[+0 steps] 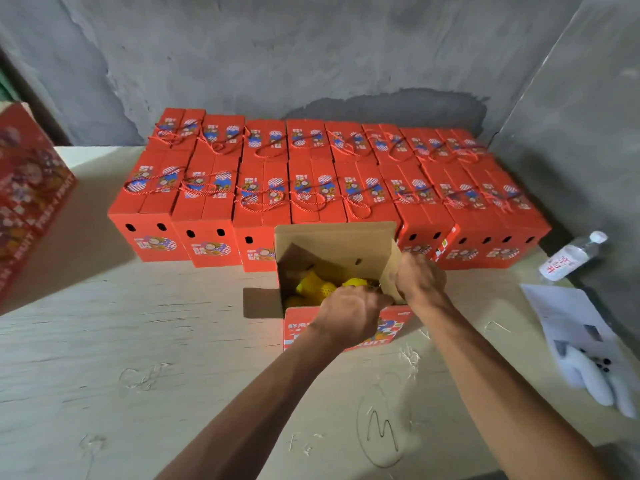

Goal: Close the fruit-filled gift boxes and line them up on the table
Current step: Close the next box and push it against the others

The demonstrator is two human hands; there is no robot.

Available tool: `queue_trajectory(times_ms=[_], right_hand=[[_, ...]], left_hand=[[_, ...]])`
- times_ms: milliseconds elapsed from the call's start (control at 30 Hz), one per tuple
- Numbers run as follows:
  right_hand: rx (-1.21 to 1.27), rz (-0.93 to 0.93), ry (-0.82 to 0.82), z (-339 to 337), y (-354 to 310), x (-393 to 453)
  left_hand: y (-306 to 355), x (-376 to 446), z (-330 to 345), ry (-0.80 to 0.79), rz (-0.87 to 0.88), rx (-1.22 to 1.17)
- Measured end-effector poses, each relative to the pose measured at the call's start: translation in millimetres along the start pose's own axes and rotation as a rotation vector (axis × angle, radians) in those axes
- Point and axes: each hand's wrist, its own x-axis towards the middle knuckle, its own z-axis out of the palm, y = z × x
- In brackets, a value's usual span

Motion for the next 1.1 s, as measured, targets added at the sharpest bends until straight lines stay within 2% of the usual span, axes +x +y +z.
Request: queue_trajectory(times_ms=[133, 267, 333, 433, 500, 567, 633, 700, 767, 867, 933, 1033, 1100], right_hand=[[-0.057, -0.089, -0.022, -0.7, 22.0, 11.7], [-0.03, -0.345, -0.102, -2.7, 42.9, 29.7], [0.067, -0.421, -0.149, 0.9, 51.2, 36.2], [0.298, -0.393, -0.15, 11.8, 63.2, 42.6], [0.575, -0.348, -0.212, 21.2, 68.0, 49.1], [0.819, -0.328, -0.366, 31.1, 69.9, 55.5], [0.868, -0.406, -0.485, 38.1, 70.4, 57.7], [0.877, -0.462, -0.531, 41.6, 70.8, 58.2], [0.881, -0.495, -0.541, 42.5, 73.3, 55.7], [1.025, -0.499, -0.481, 49.9, 79.5, 48.4], [1.139, -0.485, -0.424, 56.0, 81.8, 44.2], [1.221, -0.535, -0.368, 63.6, 82.8, 46.0], [1.221, -0.57, -0.382, 67.4, 84.0, 48.0]], left_hand=[[16.2, 14.3, 10.9, -0.006, -0.039, 0.0], [22.4, 17.6, 15.1, -0.026, -0.104, 0.024], [19.9, 17.3, 13.1, -0.023, -0.129, -0.098], [20.5, 14.9, 5.1, -0.008, -0.149, -0.356], [13.8, 8.8, -0.7, 0.153, -0.224, -0.464], [-1.9, -5.1, -6.5, 0.405, -0.323, -0.493], [-22.8, -23.4, -10.1, 0.668, -0.448, -0.438], [-46.7, -40.9, -9.7, 0.86, -0.633, -0.397], [-64.4, -55.2, -6.1, 0.943, -0.857, -0.572], [-77.9, -63.1, -1.8, 0.98, -1.123, -1.111], [-84.7, -70.7, 0.3, 0.904, -1.102, -1.337], [-94.7, -81.7, -8.0, 0.88, -0.901, -1.68], [-96.6, -76.3, -10.6, 0.83, -0.863, -1.701]])
